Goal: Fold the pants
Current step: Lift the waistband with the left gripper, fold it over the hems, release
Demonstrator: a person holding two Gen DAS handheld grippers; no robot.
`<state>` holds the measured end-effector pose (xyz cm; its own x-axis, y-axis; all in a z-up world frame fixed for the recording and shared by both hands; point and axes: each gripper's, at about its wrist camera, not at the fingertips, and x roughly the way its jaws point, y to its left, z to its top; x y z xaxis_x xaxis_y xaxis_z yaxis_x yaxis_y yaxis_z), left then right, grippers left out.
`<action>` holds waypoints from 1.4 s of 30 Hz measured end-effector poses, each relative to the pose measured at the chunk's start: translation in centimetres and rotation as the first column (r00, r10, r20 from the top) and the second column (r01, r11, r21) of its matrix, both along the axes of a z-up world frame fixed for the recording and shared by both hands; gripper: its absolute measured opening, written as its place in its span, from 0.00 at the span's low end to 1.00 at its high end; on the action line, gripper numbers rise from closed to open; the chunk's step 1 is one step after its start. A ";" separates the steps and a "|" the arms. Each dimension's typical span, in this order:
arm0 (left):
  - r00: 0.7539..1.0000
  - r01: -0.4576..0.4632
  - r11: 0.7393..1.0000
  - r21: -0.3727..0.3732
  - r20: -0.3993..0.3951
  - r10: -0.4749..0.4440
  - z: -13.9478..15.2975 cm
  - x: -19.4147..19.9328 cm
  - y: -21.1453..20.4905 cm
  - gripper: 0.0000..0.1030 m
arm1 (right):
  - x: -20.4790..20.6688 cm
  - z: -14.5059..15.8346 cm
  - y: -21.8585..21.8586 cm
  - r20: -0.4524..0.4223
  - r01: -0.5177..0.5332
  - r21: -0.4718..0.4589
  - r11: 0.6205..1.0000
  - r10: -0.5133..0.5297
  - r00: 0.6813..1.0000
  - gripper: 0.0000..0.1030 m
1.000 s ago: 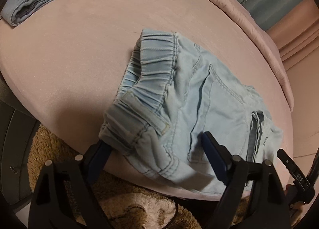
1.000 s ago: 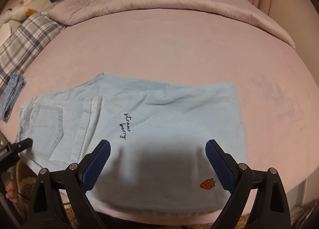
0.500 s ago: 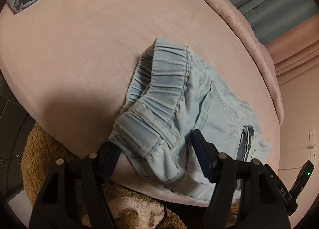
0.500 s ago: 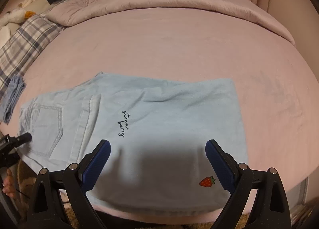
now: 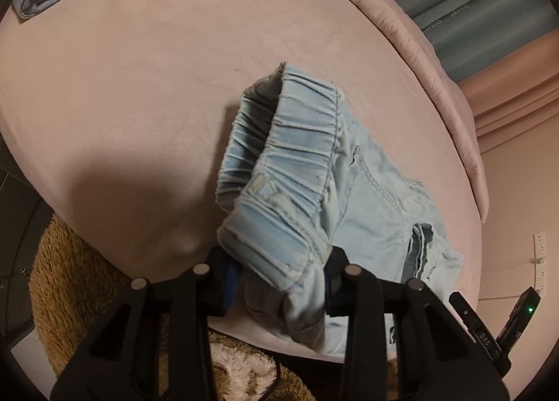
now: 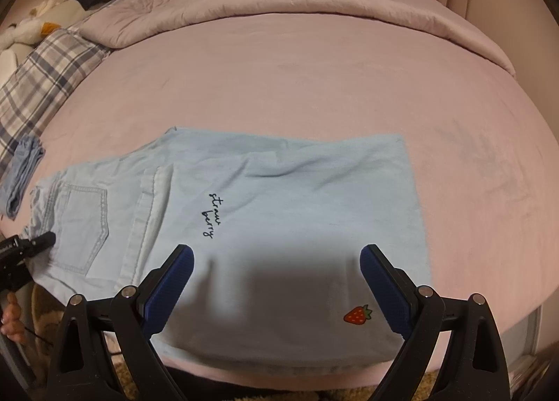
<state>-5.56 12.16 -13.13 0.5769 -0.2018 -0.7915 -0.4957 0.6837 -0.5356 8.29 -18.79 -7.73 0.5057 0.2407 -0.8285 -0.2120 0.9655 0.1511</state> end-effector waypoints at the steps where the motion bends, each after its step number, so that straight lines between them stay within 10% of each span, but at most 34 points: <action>1: 1.000 0.000 1.000 0.000 0.000 0.000 0.1 -0.1 0.0 0.33 | -0.1 0.0 0.0 0.000 0.000 0.000 1.000 0.000 1.000 0.93; 42: 0.989 0.103 0.987 0.125 0.096 -0.115 5.5 1.6 -4.8 0.28 | -0.3 0.0 -2.1 0.002 0.042 0.038 0.998 -0.042 0.999 0.93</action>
<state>-3.94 7.34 -7.61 0.6358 -0.1754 -0.7517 -0.3616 0.7926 -0.4909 7.97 -20.91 -7.78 0.5185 0.2503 -0.8176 -0.1723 0.9672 0.1868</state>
